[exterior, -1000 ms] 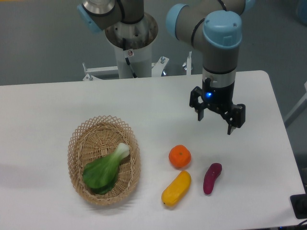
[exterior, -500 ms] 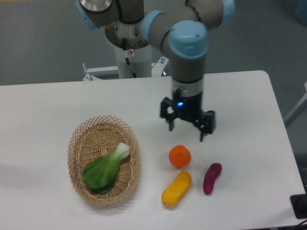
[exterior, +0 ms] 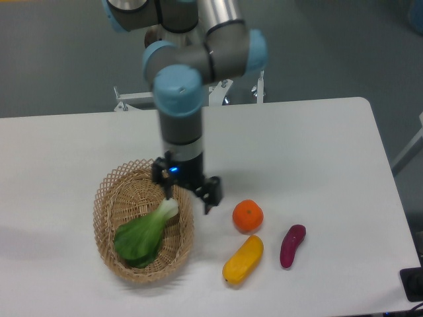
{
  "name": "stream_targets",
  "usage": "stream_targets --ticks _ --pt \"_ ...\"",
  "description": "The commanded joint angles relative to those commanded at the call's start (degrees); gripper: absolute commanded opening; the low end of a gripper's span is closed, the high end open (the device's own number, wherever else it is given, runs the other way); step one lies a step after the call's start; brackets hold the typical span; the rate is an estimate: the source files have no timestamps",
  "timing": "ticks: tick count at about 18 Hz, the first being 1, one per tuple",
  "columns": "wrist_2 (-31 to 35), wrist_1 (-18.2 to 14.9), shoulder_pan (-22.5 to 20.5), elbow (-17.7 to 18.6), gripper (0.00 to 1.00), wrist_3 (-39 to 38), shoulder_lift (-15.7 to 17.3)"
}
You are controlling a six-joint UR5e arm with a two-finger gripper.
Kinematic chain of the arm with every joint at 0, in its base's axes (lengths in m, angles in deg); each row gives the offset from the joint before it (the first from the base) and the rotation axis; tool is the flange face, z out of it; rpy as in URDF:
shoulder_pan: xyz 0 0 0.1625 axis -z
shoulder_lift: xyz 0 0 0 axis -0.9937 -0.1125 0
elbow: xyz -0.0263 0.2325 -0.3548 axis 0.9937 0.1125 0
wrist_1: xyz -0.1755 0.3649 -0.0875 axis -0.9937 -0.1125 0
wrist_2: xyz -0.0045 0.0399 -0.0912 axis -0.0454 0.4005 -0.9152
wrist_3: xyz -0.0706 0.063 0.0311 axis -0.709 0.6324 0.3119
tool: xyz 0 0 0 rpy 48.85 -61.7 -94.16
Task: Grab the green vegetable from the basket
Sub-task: 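Move the open gripper over the basket above the green bok choy, then lower the gripper onto the bok choy stem and close on it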
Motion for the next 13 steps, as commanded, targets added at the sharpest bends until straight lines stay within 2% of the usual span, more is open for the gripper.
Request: stream_targets --ticks 4,13 --pt "1.93 0.26 2.38 0.71 1.00 1.23 -2.64" --pt "3.51 0.35 2.56 1.50 1.00 2.46 -4.92"
